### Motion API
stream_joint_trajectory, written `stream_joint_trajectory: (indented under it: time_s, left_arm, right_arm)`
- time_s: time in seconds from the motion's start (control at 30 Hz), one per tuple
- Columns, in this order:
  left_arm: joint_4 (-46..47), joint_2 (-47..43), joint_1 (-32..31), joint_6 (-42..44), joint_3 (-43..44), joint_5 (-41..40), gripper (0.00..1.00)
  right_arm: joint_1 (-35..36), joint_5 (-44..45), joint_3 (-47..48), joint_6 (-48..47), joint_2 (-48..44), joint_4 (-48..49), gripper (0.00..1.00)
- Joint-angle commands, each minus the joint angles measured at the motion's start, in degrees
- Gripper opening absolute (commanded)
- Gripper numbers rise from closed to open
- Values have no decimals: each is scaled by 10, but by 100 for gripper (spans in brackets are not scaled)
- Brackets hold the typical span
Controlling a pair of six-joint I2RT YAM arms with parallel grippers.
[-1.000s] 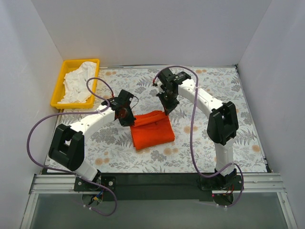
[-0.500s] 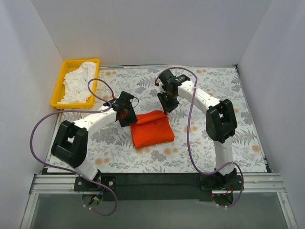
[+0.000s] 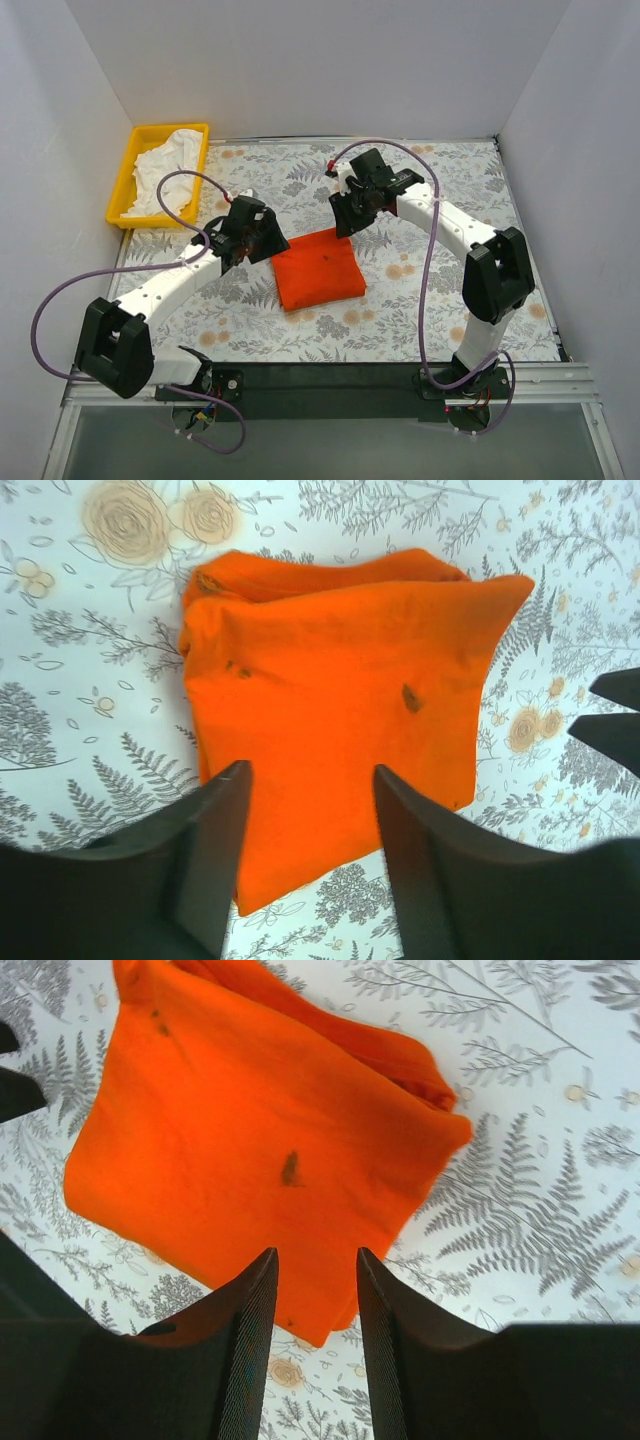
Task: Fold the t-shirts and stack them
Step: Fold the tshirt
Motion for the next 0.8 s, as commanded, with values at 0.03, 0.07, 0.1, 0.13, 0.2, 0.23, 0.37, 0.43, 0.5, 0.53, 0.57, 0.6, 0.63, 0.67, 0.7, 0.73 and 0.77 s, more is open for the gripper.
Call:
stream_joint_trajectory:
  time_s: [0.03, 0.07, 0.1, 0.13, 0.2, 0.23, 0.37, 0.43, 0.5, 0.53, 0.57, 0.6, 0.63, 0.67, 0.7, 0.73, 0.77]
  left_arm:
    - [81, 37, -3, 23, -16, 33, 40]
    - [91, 52, -2, 34, -12, 33, 38]
    - [100, 67, 1, 40, -6, 33, 37]
    - [116, 100, 4, 44, 7, 33, 35]
    - [131, 135, 18, 58, 25, 33, 35]
    - [137, 155, 23, 61, 34, 53, 34]
    - [161, 241, 35, 79, 72, 69, 34]
    - [171, 260, 39, 86, 76, 72, 34]
    - [171, 274, 45, 84, 81, 79, 36]
    - [171, 271, 47, 82, 81, 84, 37]
    - [173, 264, 49, 81, 80, 85, 40]
    - [176, 244, 50, 80, 77, 87, 42]
    - [176, 232, 49, 77, 77, 86, 44]
    - [177, 221, 49, 75, 75, 84, 45]
    - [177, 196, 49, 73, 73, 81, 47]
    - [181, 185, 50, 67, 68, 78, 47]
    - [183, 174, 49, 58, 63, 78, 47]
  right_arm:
    - [-3, -96, -5, -33, 35, 62, 37]
    - [-6, -101, 0, -31, 55, 68, 37]
    - [-9, -109, 5, -29, 65, 73, 37]
    - [-16, -125, 18, -23, 76, 85, 37]
    - [-26, -140, 28, -13, 111, 100, 36]
    - [-39, -171, 34, -3, 124, 110, 35]
    - [-71, -194, 28, 55, 176, 175, 34]
    - [-94, -211, 13, 78, 182, 206, 33]
    - [-107, -222, -1, 108, 184, 233, 34]
    - [-116, -241, -4, 114, 182, 237, 33]
    - [-118, -246, -5, 117, 173, 242, 34]
    - [-119, -250, -8, 122, 167, 245, 34]
    - [-119, -261, -9, 123, 160, 247, 34]
    - [-118, -267, -9, 130, 148, 250, 34]
    - [-118, -273, -12, 143, 141, 262, 34]
    - [-118, -289, -19, 154, 135, 272, 34]
    - [-118, -297, -25, 166, 125, 286, 34]
